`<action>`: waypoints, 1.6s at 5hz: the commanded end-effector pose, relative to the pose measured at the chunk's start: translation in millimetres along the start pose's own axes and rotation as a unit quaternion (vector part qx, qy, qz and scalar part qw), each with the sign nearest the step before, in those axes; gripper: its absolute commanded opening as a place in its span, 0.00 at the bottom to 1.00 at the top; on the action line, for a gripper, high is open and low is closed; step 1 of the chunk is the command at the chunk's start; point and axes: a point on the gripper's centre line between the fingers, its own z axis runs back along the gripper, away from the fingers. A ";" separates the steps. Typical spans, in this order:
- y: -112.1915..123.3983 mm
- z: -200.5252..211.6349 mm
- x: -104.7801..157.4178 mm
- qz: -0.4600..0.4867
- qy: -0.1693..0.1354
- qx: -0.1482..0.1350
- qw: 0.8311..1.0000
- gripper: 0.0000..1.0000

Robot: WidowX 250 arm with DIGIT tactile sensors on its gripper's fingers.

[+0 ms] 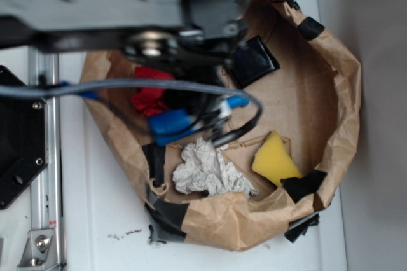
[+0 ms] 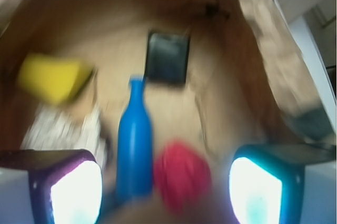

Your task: Grab the black box.

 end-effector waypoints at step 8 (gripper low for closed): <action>23.5 -69.6 40.4 0.024 -0.008 0.053 0.998 0.00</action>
